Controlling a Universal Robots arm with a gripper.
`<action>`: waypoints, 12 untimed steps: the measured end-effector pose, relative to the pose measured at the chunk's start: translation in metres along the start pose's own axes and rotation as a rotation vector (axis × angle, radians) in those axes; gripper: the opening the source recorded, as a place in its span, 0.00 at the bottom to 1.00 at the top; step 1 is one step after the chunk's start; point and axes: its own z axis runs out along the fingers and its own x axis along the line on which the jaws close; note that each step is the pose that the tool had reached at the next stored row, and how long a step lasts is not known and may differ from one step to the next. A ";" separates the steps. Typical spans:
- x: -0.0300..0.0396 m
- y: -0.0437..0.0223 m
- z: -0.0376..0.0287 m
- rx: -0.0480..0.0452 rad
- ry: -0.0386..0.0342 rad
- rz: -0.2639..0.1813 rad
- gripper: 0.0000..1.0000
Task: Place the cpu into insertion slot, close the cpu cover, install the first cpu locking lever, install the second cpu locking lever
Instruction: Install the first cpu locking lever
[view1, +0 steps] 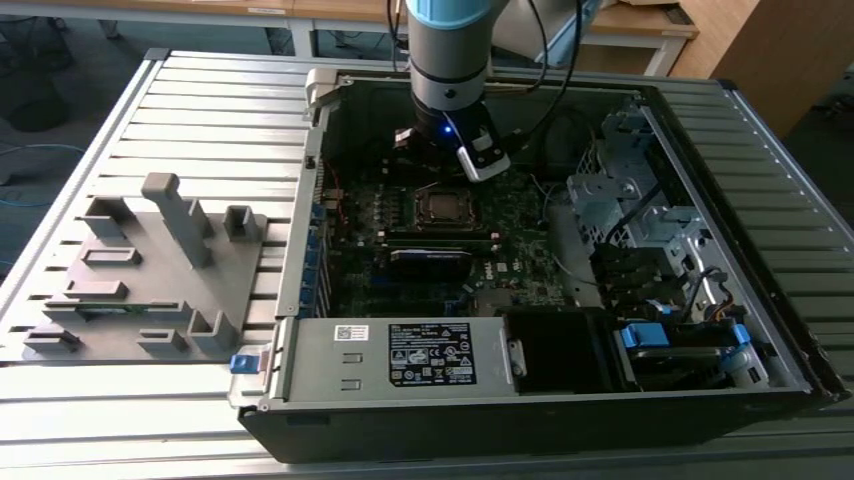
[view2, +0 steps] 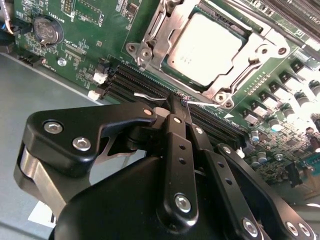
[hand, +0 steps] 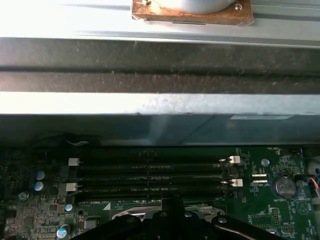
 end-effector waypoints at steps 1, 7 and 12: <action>0.0001 0.0001 0.0007 0.0023 0.0001 0.000 0.10; -0.0015 0.0012 0.0034 0.0183 -0.0026 0.008 0.10; -0.0032 0.0027 0.0055 0.0317 -0.0102 0.036 0.10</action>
